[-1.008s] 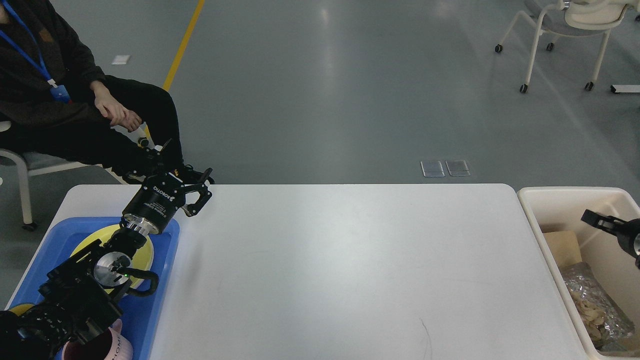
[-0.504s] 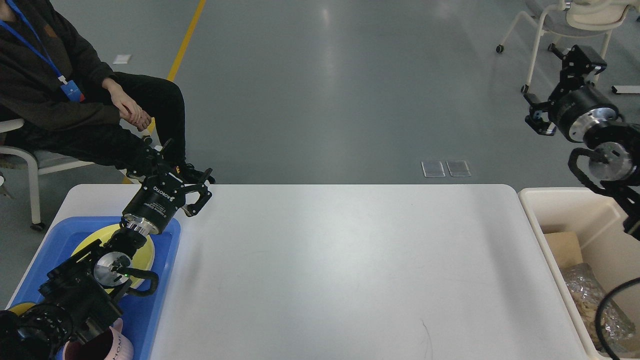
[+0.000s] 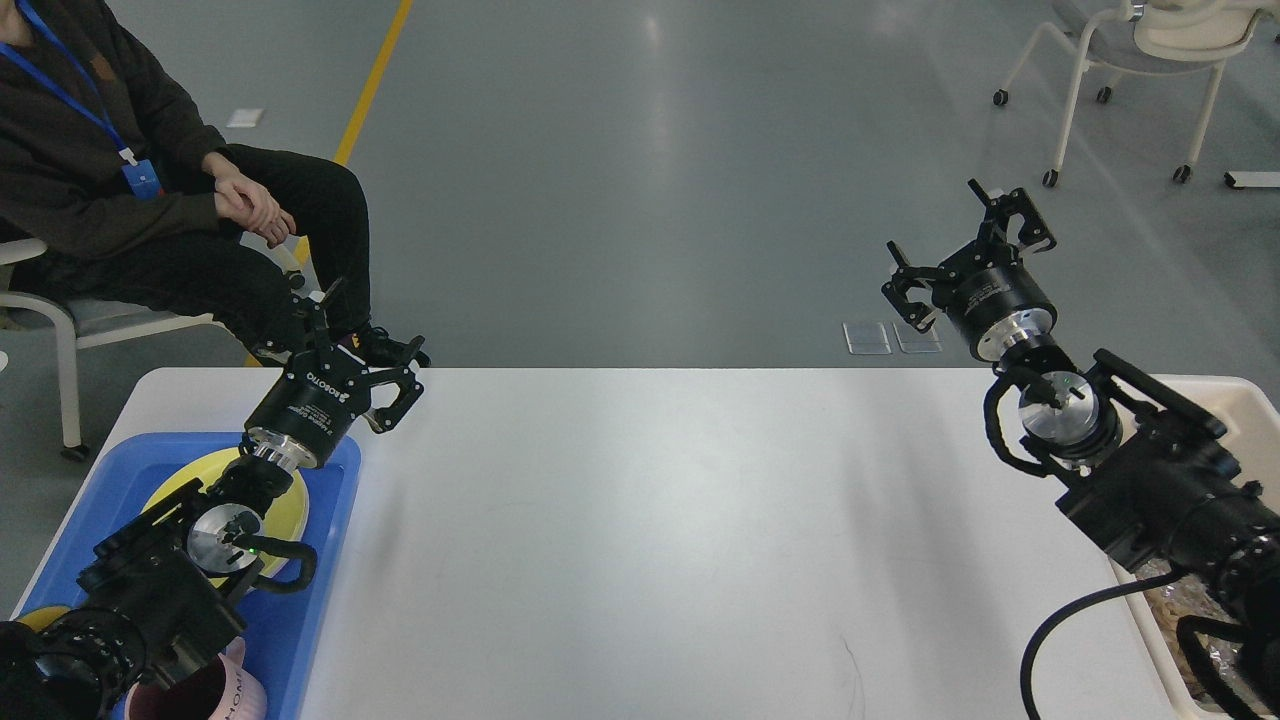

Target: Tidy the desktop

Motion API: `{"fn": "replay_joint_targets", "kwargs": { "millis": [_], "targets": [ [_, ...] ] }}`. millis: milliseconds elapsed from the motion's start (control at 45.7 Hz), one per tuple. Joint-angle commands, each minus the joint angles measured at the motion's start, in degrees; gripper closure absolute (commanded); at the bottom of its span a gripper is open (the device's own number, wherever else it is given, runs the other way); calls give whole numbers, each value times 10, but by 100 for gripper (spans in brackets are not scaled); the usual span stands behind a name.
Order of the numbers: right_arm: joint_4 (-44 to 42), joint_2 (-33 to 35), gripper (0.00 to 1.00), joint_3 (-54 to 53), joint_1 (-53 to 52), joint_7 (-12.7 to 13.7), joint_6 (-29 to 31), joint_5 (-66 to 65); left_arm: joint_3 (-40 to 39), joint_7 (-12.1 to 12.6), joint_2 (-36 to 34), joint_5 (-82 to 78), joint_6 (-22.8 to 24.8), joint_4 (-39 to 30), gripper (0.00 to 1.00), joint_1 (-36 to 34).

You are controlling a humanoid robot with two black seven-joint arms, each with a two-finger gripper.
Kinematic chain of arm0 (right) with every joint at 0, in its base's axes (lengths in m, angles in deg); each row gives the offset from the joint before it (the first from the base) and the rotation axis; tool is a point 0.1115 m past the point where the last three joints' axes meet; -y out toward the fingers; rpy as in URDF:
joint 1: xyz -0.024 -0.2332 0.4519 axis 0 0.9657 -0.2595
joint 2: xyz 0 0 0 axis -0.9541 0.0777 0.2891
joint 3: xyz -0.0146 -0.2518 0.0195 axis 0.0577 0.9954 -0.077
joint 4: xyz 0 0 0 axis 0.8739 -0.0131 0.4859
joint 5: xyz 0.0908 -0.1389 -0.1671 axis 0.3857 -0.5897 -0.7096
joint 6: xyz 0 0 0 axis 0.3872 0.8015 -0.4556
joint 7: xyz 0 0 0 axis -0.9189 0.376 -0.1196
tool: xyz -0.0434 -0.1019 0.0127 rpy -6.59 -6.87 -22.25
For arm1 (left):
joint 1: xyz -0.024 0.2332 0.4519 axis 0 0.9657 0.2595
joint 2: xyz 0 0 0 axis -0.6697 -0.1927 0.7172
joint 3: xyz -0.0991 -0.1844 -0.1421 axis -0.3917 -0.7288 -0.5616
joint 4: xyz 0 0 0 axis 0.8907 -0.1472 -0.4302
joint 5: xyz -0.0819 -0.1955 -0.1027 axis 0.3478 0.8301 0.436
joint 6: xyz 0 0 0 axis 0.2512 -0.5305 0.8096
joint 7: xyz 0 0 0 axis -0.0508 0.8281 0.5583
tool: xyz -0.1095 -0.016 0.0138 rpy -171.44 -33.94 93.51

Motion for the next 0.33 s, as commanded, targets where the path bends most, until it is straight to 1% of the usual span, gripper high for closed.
{"fn": "replay_joint_targets", "kwargs": {
  "millis": [0,66,307],
  "targets": [
    [-19,-11,0,-72,26,-11,41,0,0,0,0,0,0,0,0,0],
    [-21,-10,0,-93,32,-11,57,0,0,0,0,0,0,0,0,0],
    [-11,-11,0,-101,48,-9,58,0,0,0,-1,0,0,0,0,0]
  ]
}}
